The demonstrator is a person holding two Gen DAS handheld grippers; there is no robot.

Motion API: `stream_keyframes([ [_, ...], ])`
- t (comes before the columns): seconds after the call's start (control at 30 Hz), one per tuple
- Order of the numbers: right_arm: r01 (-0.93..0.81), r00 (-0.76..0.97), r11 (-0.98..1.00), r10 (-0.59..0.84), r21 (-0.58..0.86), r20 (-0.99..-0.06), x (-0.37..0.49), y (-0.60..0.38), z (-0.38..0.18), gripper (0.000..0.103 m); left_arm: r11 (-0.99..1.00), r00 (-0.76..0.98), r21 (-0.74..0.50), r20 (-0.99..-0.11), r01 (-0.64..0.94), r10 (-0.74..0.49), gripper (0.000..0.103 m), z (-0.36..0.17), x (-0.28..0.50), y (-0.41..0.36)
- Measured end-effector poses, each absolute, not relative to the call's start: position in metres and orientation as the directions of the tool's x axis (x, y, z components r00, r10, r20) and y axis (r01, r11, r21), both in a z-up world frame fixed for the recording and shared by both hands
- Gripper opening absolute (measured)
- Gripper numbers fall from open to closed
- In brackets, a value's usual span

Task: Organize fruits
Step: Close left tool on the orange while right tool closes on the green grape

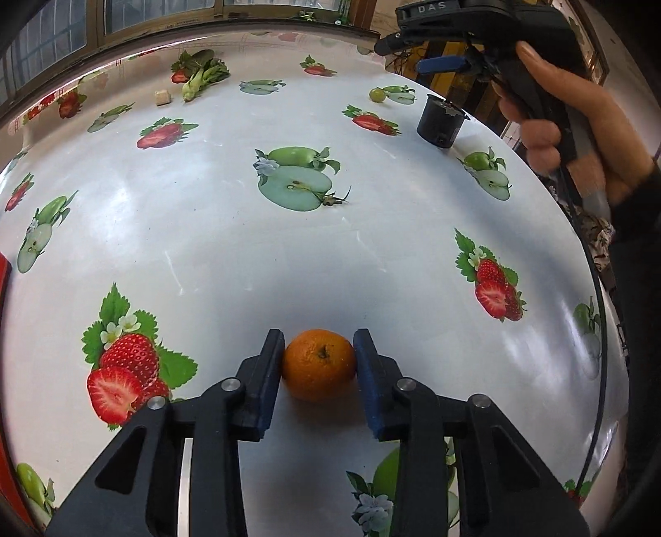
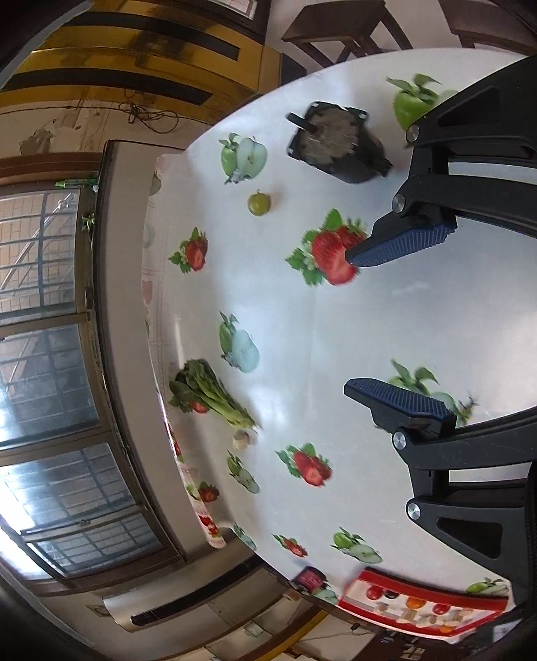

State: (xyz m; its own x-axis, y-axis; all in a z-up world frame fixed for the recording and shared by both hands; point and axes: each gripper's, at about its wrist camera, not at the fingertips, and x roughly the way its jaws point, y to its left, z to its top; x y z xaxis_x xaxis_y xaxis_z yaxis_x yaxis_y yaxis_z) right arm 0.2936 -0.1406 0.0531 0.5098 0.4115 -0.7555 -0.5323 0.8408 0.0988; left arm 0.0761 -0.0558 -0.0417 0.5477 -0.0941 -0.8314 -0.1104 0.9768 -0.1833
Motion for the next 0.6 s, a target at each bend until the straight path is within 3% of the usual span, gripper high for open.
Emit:
stream_keyframes([
  [0.13,-0.462,0.511,0.884,0.333,0.074,-0.792,0.364,-0.142,0.052,0.056,0.971,0.569,-0.200,-0.817,-0.132,-0.091,0.030,-0.037,0.083,-0.042],
  [0.2,-0.418,0.489,0.906,0.286,0.067,-0.824,0.395,-0.142,0.045,0.048,0.961,0.585,-0.231,-0.805,-0.154,-0.100,0.030,-0.030,0.085,-0.029],
  [0.4,-0.354,0.467,0.934,0.142,-0.037,-0.873,0.453,-0.123,0.019,0.039,0.943,0.631,-0.259,-0.772,-0.207,-0.073,0.031,-0.009,0.086,0.000],
  [0.6,-0.271,0.397,0.960,0.046,-0.068,-0.917,0.488,-0.121,-0.016,0.037,0.930,0.644,-0.281,-0.762,-0.236,-0.068,0.031,-0.003,0.082,0.019],
])
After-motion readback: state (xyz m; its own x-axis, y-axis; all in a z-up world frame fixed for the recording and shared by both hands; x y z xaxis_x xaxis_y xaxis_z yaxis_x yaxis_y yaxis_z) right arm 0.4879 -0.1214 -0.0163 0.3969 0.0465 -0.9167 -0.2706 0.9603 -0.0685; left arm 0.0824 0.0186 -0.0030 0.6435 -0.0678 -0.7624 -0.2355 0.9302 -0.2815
